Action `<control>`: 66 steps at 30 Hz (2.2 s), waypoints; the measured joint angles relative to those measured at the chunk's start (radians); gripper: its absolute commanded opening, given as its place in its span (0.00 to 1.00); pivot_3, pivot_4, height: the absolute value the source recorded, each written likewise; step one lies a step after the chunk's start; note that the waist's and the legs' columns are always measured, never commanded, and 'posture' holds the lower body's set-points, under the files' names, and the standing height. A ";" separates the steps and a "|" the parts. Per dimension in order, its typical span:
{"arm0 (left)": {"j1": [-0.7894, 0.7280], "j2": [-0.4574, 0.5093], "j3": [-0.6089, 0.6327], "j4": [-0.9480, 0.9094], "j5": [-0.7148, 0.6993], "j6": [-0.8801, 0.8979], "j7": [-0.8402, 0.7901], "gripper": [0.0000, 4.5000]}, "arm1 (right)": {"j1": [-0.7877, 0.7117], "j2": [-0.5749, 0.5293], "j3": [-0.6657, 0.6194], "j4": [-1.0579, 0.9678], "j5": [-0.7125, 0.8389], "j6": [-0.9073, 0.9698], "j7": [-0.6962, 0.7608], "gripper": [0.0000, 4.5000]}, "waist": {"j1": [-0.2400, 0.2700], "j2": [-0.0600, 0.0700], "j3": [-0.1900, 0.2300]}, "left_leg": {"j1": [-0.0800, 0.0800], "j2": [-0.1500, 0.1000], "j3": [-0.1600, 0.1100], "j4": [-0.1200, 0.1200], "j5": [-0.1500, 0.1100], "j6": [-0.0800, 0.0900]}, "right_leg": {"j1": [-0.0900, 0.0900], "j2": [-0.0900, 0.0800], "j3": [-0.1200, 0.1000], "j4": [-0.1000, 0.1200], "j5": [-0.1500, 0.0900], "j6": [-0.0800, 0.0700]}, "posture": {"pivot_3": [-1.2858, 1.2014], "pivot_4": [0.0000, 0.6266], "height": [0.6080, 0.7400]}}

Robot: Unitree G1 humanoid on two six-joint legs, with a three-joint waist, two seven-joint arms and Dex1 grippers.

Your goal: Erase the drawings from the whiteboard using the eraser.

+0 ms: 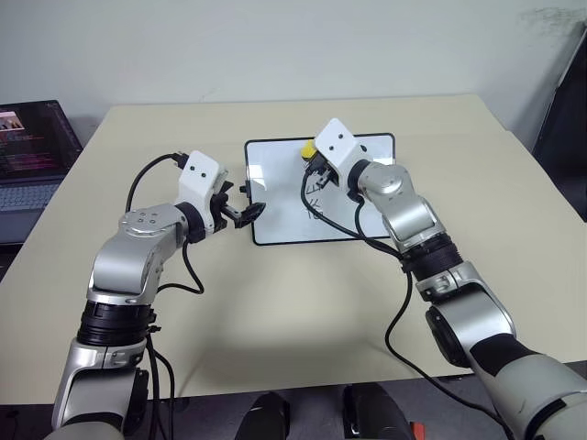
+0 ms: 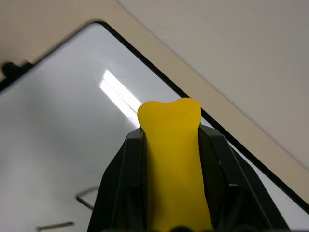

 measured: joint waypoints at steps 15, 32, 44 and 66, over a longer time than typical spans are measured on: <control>-0.001 0.000 0.000 0.002 0.001 0.000 -0.011 1.00 | -0.009 0.015 0.037 0.139 -0.019 -0.089 0.045 0.25 | -0.012 -0.001 0.000 | 0.007 0.000 0.002 0.001 -0.002 0.004 | 0.006 0.001 0.000 0.002 0.000 -0.001 | 0.52 0.24 1.00; 0.000 -0.118 -0.042 -0.005 0.005 0.003 0.054 1.00 | 0.037 -0.029 0.005 -0.083 -0.013 0.057 0.072 0.25 | -0.004 0.000 0.000 | 0.002 0.001 -0.001 0.000 0.001 -0.001 | 0.003 0.001 -0.001 0.000 0.001 -0.001 | 0.52 0.24 1.00; -0.002 -0.147 -0.090 -0.009 0.034 -0.020 0.056 1.00 | -0.089 0.026 -0.039 0.188 -0.015 -0.046 -0.100 0.25 | -0.007 -0.001 0.000 | 0.002 0.000 0.005 0.000 0.001 -0.001 | 0.001 0.001 0.002 0.002 0.001 -0.001 | 0.52 0.24 1.00; -0.012 -0.128 -0.044 -0.007 0.042 -0.024 0.099 1.00 | -0.048 0.049 0.045 0.195 -0.057 -0.089 -0.012 0.25 | -0.015 -0.001 0.000 | 0.007 0.000 0.003 0.001 0.000 0.002 | 0.007 0.002 -0.001 0.003 0.002 -0.002 | 0.52 0.24 1.00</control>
